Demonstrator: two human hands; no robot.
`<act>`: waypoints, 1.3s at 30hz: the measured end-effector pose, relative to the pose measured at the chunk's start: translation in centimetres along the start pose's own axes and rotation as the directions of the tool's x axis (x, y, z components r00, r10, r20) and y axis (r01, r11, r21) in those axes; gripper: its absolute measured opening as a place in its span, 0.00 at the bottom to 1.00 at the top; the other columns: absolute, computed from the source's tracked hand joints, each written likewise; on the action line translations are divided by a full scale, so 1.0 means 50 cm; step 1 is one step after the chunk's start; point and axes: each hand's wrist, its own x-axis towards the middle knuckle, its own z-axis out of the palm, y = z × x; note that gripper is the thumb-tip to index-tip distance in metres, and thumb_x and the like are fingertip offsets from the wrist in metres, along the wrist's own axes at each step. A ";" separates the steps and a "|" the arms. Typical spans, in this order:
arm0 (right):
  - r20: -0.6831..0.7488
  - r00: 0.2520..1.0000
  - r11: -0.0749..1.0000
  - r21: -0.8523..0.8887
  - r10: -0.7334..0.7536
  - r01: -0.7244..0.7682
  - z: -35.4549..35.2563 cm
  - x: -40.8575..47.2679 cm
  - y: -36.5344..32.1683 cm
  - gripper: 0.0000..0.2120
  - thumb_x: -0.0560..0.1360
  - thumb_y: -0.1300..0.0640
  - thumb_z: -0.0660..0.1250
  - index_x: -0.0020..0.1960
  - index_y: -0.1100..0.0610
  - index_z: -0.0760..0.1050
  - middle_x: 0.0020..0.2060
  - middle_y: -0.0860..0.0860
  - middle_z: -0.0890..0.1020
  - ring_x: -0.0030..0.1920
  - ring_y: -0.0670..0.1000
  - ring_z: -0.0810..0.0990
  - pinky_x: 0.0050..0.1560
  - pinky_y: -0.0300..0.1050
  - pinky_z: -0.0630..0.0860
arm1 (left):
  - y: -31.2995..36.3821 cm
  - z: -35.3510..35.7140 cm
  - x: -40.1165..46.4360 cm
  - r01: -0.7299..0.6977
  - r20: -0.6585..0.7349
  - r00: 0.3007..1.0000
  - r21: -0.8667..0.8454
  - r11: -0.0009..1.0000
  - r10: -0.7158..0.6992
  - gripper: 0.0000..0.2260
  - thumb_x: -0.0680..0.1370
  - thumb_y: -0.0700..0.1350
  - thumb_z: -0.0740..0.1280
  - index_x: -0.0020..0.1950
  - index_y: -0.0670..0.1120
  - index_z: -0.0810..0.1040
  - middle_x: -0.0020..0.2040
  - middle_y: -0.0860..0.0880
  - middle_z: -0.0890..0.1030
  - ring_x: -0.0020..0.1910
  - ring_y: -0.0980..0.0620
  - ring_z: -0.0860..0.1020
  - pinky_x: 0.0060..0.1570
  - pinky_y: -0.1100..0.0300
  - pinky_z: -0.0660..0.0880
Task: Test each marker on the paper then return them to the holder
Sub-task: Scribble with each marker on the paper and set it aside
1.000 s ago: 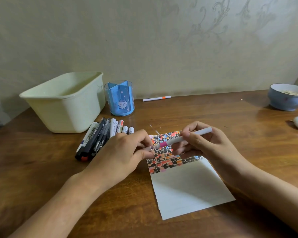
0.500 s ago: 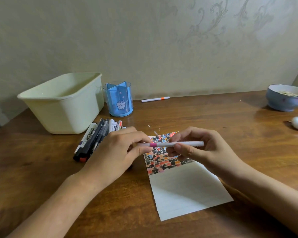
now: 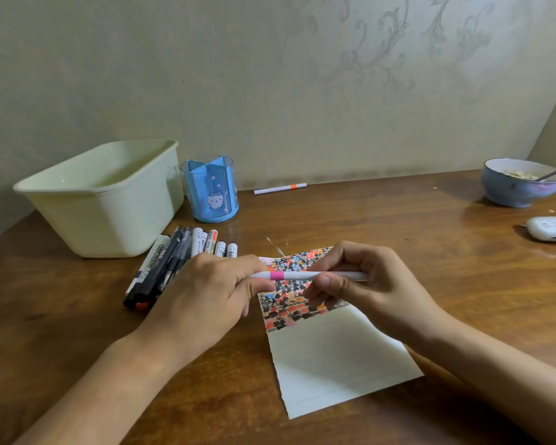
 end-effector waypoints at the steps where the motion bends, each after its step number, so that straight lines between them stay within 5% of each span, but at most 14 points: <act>1: -0.001 1.000 1.000 0.012 0.005 -0.005 0.001 0.000 0.000 0.07 0.73 0.54 0.71 0.46 0.58 0.79 0.41 0.55 0.87 0.42 0.56 0.87 0.44 0.54 0.83 | 0.002 -0.001 -0.001 -0.008 -0.013 1.000 0.001 1.000 0.008 0.12 0.75 0.55 0.63 0.49 0.53 0.84 0.25 0.59 0.74 0.31 0.61 0.76 0.30 0.73 0.68; 8: -0.005 0.999 0.999 0.003 0.038 -0.038 0.007 -0.006 -0.007 0.08 0.75 0.54 0.70 0.45 0.60 0.78 0.36 0.57 0.86 0.36 0.55 0.86 0.37 0.45 0.79 | 0.011 -0.001 0.000 -0.078 -0.046 0.996 0.046 0.996 0.080 0.15 0.76 0.58 0.60 0.45 0.53 0.83 0.25 0.63 0.68 0.26 0.58 0.72 0.26 0.70 0.63; 17: -0.012 0.995 0.995 -0.018 0.098 -0.098 0.009 -0.009 -0.020 0.07 0.78 0.55 0.69 0.44 0.59 0.78 0.32 0.56 0.85 0.31 0.54 0.84 0.31 0.44 0.77 | 0.005 0.012 -0.005 -0.104 -0.045 0.993 0.091 0.990 0.109 0.19 0.76 0.61 0.56 0.41 0.51 0.81 0.26 0.62 0.69 0.26 0.59 0.73 0.25 0.71 0.68; 20: 0.016 0.990 0.989 0.032 0.141 -0.141 0.004 -0.007 -0.021 0.09 0.78 0.55 0.68 0.45 0.60 0.78 0.32 0.57 0.85 0.30 0.54 0.84 0.31 0.44 0.77 | 0.009 0.010 -0.001 -0.134 -0.074 0.987 0.112 0.985 0.142 0.18 0.77 0.59 0.57 0.45 0.51 0.83 0.28 0.63 0.69 0.26 0.62 0.71 0.24 0.72 0.63; 24: 0.041 0.994 0.994 0.032 0.104 -0.105 -0.004 0.004 -0.026 0.11 0.75 0.50 0.69 0.45 0.59 0.78 0.33 0.55 0.85 0.30 0.52 0.82 0.32 0.44 0.78 | 0.015 -0.008 0.009 -0.164 -0.109 0.978 0.112 0.980 0.176 0.18 0.76 0.59 0.60 0.53 0.52 0.84 0.39 0.61 0.78 0.38 0.58 0.78 0.34 0.73 0.69; 28: 0.079 0.997 0.998 -0.057 0.021 -0.017 0.000 0.008 -0.016 0.11 0.76 0.50 0.70 0.46 0.58 0.80 0.34 0.54 0.85 0.29 0.50 0.80 0.32 0.43 0.76 | 0.023 -0.002 0.009 -0.222 -0.024 0.973 0.163 0.961 0.229 0.12 0.76 0.55 0.66 0.56 0.55 0.83 0.41 0.60 0.73 0.40 0.60 0.73 0.37 0.71 0.67; 32: 0.059 0.998 0.986 -0.165 -0.030 0.039 0.003 0.010 0.001 0.12 0.73 0.46 0.73 0.52 0.52 0.80 0.38 0.51 0.86 0.34 0.47 0.82 0.36 0.41 0.78 | 0.003 0.002 0.001 -0.291 0.071 0.957 0.205 0.935 0.282 0.15 0.76 0.47 0.73 0.62 0.56 0.80 0.43 0.60 0.80 0.41 0.61 0.75 0.42 0.71 0.68; 36: -0.034 0.999 0.946 -0.323 -0.023 0.011 -0.021 0.021 0.016 0.23 0.71 0.38 0.70 0.64 0.45 0.76 0.48 0.44 0.85 0.46 0.44 0.84 0.43 0.44 0.83 | -0.031 -0.039 0.003 -0.098 0.032 0.995 0.336 0.937 0.092 0.19 0.81 0.47 0.64 0.69 0.63 0.69 0.34 0.59 0.74 0.30 0.60 0.70 0.29 0.72 0.60; 39: -0.070 0.997 0.917 -0.398 -0.023 -0.007 -0.028 0.024 0.027 0.20 0.75 0.42 0.68 0.64 0.47 0.77 0.49 0.41 0.84 0.47 0.41 0.83 0.45 0.43 0.83 | -0.063 -0.066 0.008 0.138 -0.088 0.990 0.394 0.909 -0.112 0.07 0.82 0.46 0.58 0.54 0.59 0.70 0.33 0.54 0.76 0.30 0.57 0.73 0.26 0.66 0.62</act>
